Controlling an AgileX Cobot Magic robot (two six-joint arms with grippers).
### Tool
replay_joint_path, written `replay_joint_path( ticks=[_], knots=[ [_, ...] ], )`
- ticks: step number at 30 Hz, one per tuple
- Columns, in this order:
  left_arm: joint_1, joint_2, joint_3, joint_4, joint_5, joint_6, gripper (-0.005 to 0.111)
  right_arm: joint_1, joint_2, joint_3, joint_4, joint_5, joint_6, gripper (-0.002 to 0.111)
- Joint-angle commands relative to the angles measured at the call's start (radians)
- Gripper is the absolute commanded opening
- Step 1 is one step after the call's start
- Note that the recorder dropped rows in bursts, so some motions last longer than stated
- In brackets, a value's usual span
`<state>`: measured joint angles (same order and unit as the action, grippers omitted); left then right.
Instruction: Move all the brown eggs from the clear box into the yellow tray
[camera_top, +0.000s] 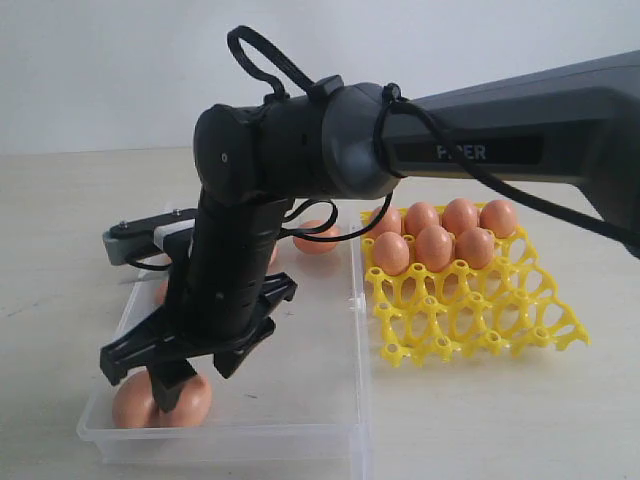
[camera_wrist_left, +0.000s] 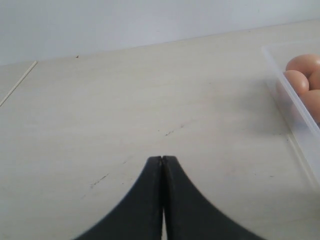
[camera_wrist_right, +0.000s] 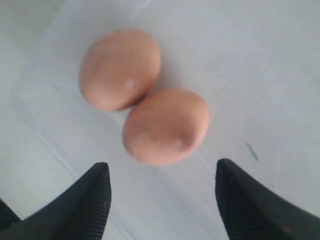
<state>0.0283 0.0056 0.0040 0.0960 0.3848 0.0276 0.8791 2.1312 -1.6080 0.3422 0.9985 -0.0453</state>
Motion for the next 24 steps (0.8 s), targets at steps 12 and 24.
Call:
replay_joint_path(
  ticks=[12, 24],
  knots=[
    [0.002, -0.006, -0.004, -0.001, -0.006, -0.005, 0.000, -0.022, 0.067, -0.034, 0.115, -0.062, 0.062, 0.059],
    [0.002, -0.006, -0.004, -0.001, -0.006, -0.005, 0.000, -0.038, 0.073, -0.034, 0.103, -0.078, 0.083, 0.059]
  ],
)
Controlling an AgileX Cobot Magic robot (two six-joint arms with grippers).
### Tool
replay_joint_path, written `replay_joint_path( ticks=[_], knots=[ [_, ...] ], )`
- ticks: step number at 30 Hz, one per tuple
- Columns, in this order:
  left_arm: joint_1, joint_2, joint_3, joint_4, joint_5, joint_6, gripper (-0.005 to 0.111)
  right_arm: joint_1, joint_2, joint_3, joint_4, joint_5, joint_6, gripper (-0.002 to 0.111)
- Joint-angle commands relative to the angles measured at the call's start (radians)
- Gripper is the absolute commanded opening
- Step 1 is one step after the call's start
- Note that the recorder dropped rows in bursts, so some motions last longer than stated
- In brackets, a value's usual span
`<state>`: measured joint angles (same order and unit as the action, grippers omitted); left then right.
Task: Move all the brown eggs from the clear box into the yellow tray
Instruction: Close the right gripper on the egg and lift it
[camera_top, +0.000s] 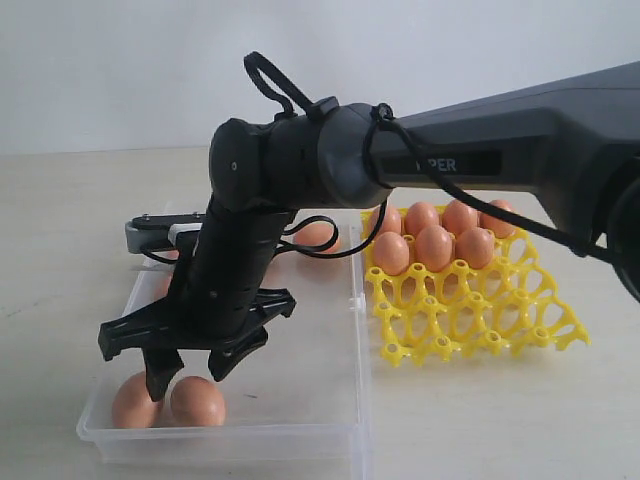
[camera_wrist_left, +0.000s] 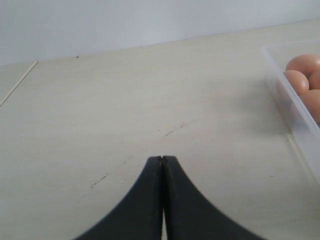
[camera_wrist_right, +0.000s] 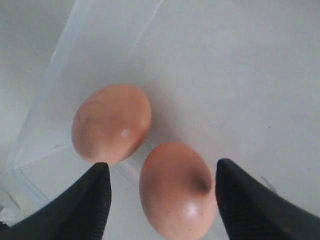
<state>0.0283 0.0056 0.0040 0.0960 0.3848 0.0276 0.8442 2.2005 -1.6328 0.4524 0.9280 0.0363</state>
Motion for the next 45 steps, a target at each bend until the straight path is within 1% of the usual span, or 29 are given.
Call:
replay_joint_path(
  ticks=[1, 7, 22, 24, 25, 27, 29, 30, 31, 34, 40, 43, 45],
  knots=[
    [0.002, -0.006, -0.004, -0.001, -0.006, -0.005, 0.000, -0.003, 0.004, -0.009, -0.008, -0.007, 0.001, 0.059],
    [0.002, -0.006, -0.004, -0.001, -0.006, -0.005, 0.000, 0.004, 0.017, -0.009, -0.058, 0.006, 0.001, 0.059],
    [0.002, -0.006, -0.004, -0.001, -0.006, -0.005, 0.000, 0.004, 0.048, -0.009, -0.071, -0.022, 0.001, 0.059],
    [0.002, -0.006, -0.004, -0.001, -0.006, -0.005, 0.000, 0.004, 0.048, -0.009, -0.071, -0.022, 0.001, 0.054],
    [0.002, -0.006, -0.004, -0.001, -0.006, -0.005, 0.000, 0.004, 0.048, -0.009, -0.071, -0.018, 0.001, 0.048],
    [0.002, -0.006, -0.004, -0.001, -0.006, -0.005, 0.000, 0.004, 0.048, -0.009, -0.071, -0.012, -0.010, 0.032],
    [0.002, -0.006, -0.004, -0.001, -0.006, -0.005, 0.000, 0.004, 0.048, -0.009, -0.071, 0.000, -0.036, 0.013],
    [0.002, -0.006, -0.004, -0.001, -0.006, -0.005, 0.000, 0.004, 0.048, -0.009, -0.071, 0.009, -0.062, 0.005],
    [0.002, -0.006, -0.004, -0.001, -0.006, -0.005, 0.000, 0.004, 0.048, -0.009, -0.071, 0.022, -0.080, 0.000],
    [0.002, -0.006, -0.004, -0.001, -0.006, -0.005, 0.000, 0.004, 0.048, -0.009, -0.075, 0.043, -0.099, 0.000],
    [0.002, -0.006, -0.004, -0.001, -0.006, -0.005, 0.000, 0.009, 0.002, -0.009, -0.119, 0.023, -0.107, 0.000],
    [0.002, -0.006, -0.004, -0.001, -0.006, -0.005, 0.000, 0.010, -0.054, -0.003, -0.126, -0.042, -0.128, 0.000],
    [0.002, -0.006, -0.004, -0.001, -0.006, -0.005, 0.000, 0.010, -0.108, 0.031, -0.126, -0.134, -0.149, 0.000]
  ],
)
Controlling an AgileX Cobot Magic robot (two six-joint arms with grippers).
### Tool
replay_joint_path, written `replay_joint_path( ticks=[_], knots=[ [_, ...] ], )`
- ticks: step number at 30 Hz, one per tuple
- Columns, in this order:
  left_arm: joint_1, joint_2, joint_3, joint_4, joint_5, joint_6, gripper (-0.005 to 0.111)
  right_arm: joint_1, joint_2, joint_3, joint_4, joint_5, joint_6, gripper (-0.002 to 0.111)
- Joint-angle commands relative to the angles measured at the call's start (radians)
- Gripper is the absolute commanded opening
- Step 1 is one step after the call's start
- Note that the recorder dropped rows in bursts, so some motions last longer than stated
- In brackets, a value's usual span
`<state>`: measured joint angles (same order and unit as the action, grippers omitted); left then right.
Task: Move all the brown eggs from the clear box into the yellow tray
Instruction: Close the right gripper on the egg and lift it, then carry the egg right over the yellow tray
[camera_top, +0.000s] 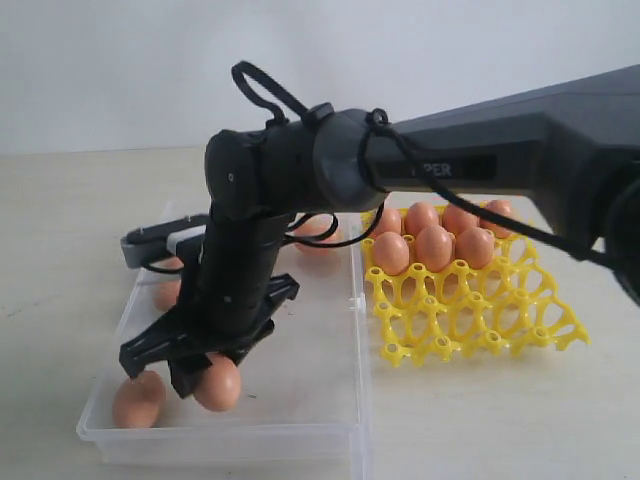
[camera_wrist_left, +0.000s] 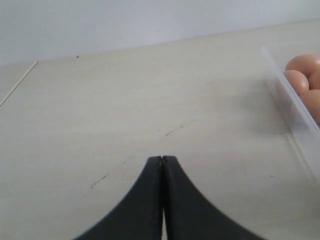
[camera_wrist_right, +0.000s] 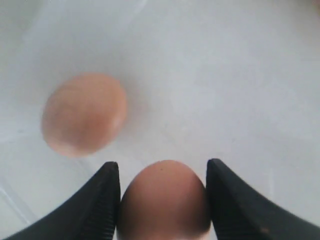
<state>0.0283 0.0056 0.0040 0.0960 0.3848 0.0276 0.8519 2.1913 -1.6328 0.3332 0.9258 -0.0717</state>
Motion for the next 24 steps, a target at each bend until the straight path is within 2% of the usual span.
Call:
replay_joint_path(
  ticks=[1, 7, 10, 14, 18, 24],
  knots=[
    [0.002, -0.006, -0.004, -0.001, -0.006, -0.005, 0.000, 0.007, -0.124, 0.051, -0.013, -0.176, -0.045, 0.000],
    [0.002, -0.006, -0.004, -0.001, -0.006, -0.005, 0.000, 0.009, -0.324, 0.309, -0.015, -0.557, -0.124, 0.000],
    [0.002, -0.006, -0.004, -0.001, -0.006, -0.005, 0.000, 0.000, -0.425, 0.475, 0.080, -0.790, -0.256, 0.000],
    [0.002, -0.006, -0.004, -0.001, -0.006, -0.005, 0.000, -0.051, -0.556, 0.699, 0.327, -1.056, -0.497, 0.000],
    [0.002, -0.006, -0.004, -0.001, -0.006, -0.005, 0.000, -0.169, -0.652, 0.834, 0.342, -1.134, -0.538, 0.000],
    [0.002, -0.006, -0.004, -0.001, -0.006, -0.005, 0.000, -0.387, -0.705, 0.900, 0.255, -1.087, -0.514, 0.000]
  ],
)
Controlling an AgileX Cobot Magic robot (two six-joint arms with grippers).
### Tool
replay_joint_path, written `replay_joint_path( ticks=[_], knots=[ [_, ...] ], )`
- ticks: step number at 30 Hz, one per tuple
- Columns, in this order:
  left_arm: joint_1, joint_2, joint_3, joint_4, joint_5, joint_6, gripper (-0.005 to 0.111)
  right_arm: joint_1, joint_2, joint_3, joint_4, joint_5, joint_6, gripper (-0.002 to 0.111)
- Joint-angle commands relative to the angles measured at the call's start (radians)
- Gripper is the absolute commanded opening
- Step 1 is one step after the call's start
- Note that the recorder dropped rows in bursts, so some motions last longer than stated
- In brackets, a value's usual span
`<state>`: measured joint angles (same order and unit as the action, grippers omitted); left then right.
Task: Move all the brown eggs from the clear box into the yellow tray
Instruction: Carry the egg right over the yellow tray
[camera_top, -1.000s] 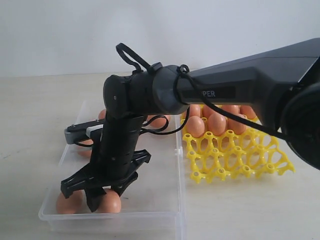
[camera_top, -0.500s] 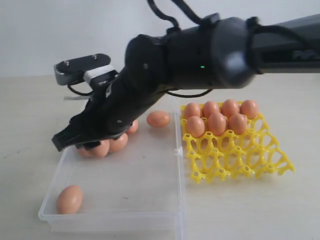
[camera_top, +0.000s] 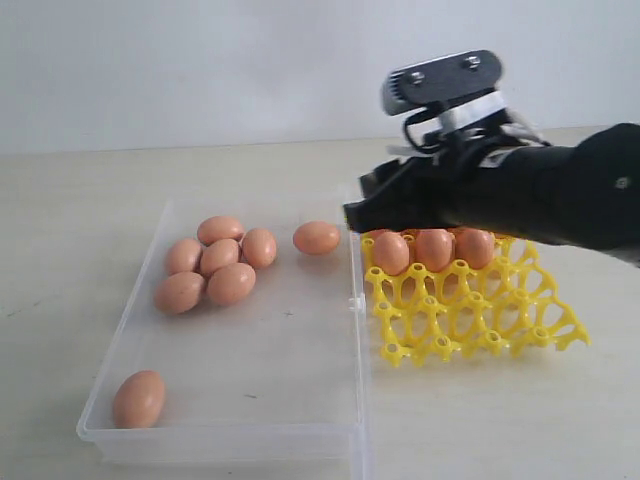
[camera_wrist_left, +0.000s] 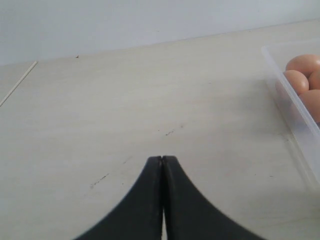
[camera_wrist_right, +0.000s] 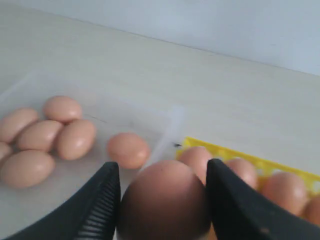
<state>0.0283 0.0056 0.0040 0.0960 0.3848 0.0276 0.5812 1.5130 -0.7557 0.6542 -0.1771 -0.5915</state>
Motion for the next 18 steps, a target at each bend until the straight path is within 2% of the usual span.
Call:
replay_joint_path(
  ticks=[1, 7, 10, 13, 18],
  knots=[
    [0.002, -0.006, -0.004, -0.001, -0.006, -0.005, 0.000, -0.153, -0.026, 0.023, -0.094, 0.034, 0.031, 0.000],
    [0.002, -0.006, -0.004, -0.001, -0.006, -0.005, 0.000, -0.333, -0.001, 0.021, -0.332, 0.075, 0.307, 0.000],
    [0.002, -0.006, -0.004, -0.001, -0.006, -0.005, 0.000, -0.418, 0.039, 0.009, -0.561, 0.075, 0.572, 0.000],
    [0.002, -0.006, -0.004, -0.001, -0.006, -0.005, 0.000, -0.437, 0.082, 0.009, -0.679, 0.053, 0.699, 0.000],
    [0.002, -0.006, -0.004, -0.001, -0.006, -0.005, 0.000, -0.437, 0.169, -0.009, -0.698, 0.000, 0.715, 0.000]
  ],
)
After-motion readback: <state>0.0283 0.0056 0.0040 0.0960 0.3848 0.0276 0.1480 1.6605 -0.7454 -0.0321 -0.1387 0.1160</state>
